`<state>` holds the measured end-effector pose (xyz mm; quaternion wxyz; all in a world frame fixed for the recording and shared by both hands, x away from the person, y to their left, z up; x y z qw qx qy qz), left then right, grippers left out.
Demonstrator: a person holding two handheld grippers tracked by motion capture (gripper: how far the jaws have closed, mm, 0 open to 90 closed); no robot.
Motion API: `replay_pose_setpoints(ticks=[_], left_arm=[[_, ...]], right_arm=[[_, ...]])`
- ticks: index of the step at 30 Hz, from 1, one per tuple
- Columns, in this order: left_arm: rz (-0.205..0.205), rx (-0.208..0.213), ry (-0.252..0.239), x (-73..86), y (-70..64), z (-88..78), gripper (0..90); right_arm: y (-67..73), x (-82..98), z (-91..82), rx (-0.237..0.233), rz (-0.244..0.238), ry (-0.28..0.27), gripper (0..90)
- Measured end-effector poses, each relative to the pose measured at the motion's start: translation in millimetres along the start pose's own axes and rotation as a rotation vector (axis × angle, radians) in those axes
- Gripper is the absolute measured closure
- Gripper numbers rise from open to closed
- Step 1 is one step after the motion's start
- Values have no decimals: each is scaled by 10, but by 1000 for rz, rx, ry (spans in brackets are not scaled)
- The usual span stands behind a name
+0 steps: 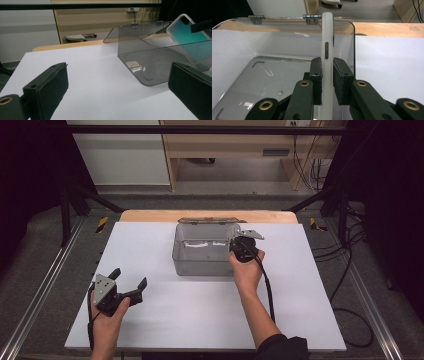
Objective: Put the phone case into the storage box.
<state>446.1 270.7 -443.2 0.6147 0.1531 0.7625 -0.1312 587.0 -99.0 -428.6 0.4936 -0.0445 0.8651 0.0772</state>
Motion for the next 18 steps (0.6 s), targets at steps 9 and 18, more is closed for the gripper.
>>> replay_pose_setpoints(ticks=[9,18], left_arm=[[3,2,2,2,-1,2,31],[3,0,1,1,-1,1,31]], right_arm=[[-13,-2,9,7,-6,4,787],[-3,-3,-6,2,-16,-3,793]])
Point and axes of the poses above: each handheld gripper's, and its own axes: z roughly forward along the jaws, x roughly out of its underside, y roughly to its left, the point moved 2 cm from there along z, roughly forward along the jaws, and after that the axes turned 2 degrees about x, right-handed, at the moved point
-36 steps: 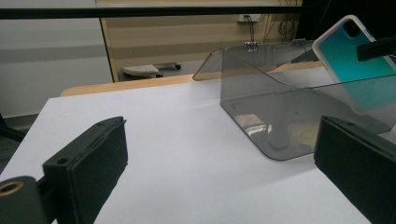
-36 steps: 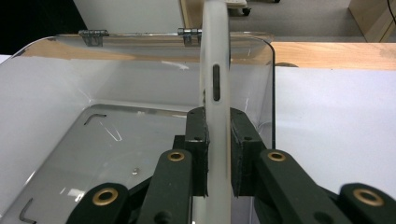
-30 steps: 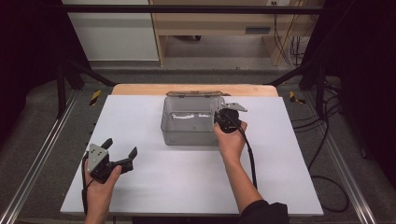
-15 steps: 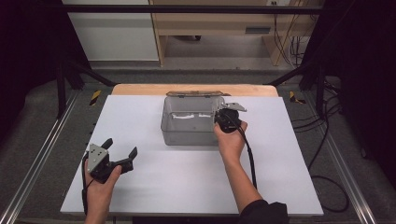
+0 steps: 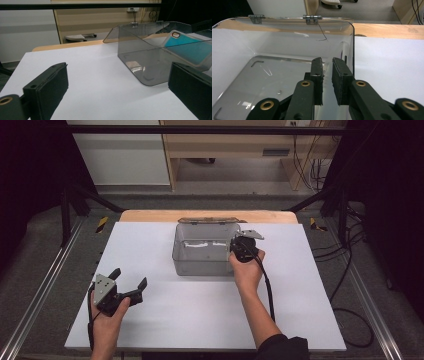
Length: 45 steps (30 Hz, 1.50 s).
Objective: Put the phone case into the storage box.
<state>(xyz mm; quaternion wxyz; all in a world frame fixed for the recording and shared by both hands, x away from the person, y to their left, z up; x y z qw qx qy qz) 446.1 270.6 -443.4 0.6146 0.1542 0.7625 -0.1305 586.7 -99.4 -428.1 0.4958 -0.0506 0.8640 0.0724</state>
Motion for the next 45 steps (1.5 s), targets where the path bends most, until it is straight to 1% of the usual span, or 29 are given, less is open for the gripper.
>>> replay_pose_setpoints(ticks=[13,24,45], left_arm=[[1,-1,0,-1,1,-2,31],[0,-1,0,-1,2,-3,31],[0,-2,-1,-2,4,-4,30]], right_arm=[[24,-8,-21,-4,-9,-18,796],[29,-19,-35,-9,-6,-30,785],[36,-26,-52,-16,-7,-38,771]])
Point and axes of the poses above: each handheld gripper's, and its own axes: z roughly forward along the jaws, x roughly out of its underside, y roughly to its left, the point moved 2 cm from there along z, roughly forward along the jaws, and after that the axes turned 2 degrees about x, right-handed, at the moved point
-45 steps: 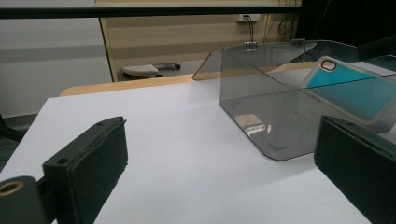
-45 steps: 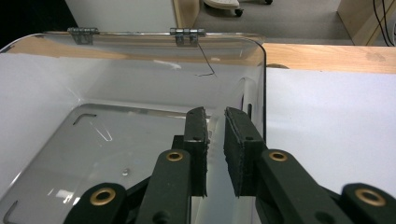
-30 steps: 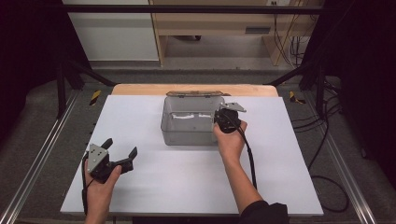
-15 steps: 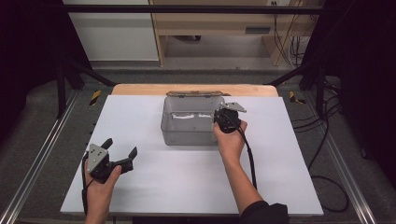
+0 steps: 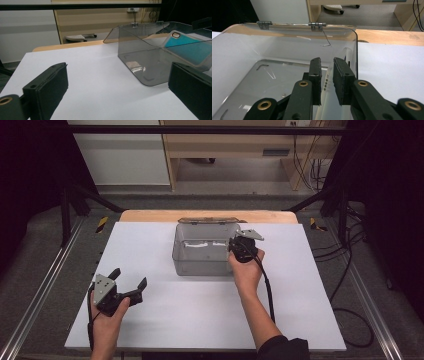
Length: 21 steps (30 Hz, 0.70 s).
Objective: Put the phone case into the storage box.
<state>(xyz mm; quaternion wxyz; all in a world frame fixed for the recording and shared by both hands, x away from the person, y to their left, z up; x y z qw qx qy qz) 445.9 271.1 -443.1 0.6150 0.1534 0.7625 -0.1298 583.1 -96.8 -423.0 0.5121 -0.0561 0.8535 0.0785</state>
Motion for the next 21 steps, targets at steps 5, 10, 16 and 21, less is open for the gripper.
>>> replay_pose_setpoints(ticks=[5,10,16,21], left_arm=[[0,1,1,1,-2,1,30],[1,1,0,0,-3,1,30],[0,1,0,0,-2,0,29],[0,1,0,0,-2,0,30]], right_arm=[[-2,-2,-4,3,-5,-2,769],[1,-2,-6,1,-5,-2,768],[2,-3,-5,0,-1,-5,765],[-4,-5,-8,0,-2,-5,765]])
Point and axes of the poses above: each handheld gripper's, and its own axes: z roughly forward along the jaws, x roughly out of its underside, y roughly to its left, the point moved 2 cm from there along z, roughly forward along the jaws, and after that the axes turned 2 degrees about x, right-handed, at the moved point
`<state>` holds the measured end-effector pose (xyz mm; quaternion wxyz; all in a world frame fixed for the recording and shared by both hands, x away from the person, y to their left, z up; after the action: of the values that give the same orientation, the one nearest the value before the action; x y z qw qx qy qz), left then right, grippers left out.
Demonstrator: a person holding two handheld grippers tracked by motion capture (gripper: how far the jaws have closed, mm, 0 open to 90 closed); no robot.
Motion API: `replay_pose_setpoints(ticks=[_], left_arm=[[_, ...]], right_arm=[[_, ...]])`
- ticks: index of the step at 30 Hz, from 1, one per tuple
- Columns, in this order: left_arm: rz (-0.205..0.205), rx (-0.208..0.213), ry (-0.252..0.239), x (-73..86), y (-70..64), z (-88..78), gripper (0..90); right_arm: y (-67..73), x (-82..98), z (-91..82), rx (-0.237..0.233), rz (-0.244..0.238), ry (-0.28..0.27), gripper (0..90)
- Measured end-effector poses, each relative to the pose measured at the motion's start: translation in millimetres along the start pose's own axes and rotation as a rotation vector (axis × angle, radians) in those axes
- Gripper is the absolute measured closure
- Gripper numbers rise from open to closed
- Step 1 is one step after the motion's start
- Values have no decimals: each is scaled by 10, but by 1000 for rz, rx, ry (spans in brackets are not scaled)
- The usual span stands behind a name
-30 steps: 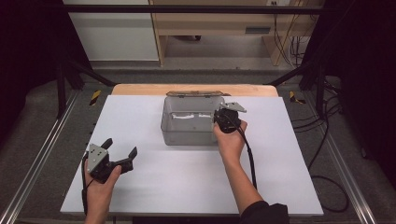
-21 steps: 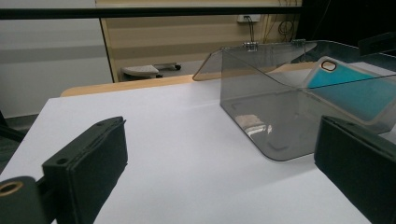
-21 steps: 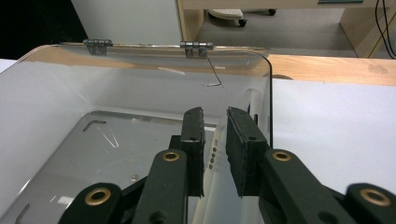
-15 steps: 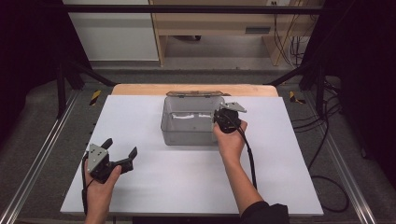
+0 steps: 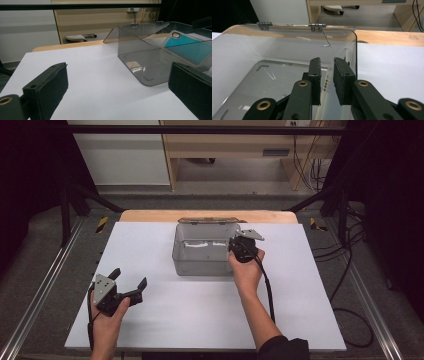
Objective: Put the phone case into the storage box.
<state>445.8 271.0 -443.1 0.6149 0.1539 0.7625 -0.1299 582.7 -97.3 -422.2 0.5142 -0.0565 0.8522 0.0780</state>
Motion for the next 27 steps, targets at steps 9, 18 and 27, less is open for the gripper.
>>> replay_pose_setpoints(ticks=[9,18,27], left_arm=[[0,0,0,1,1,0,30],[1,-1,0,0,3,-1,30],[1,0,0,1,-1,0,30]], right_arm=[[7,-4,-6,-4,2,-3,763],[18,-7,-12,-11,2,-11,748],[13,-13,-20,-14,-1,-19,746]])
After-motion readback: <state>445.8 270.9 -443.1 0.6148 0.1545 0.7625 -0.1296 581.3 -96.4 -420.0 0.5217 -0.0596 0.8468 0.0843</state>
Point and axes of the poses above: each handheld gripper's, and its own axes: z roughly forward along the jaws, x roughly out of its underside, y roughly to its left, the point moved 2 cm from there along z, roughly forward along the jaws, and after that the axes turned 2 degrees about x, right-handed, at the moved point
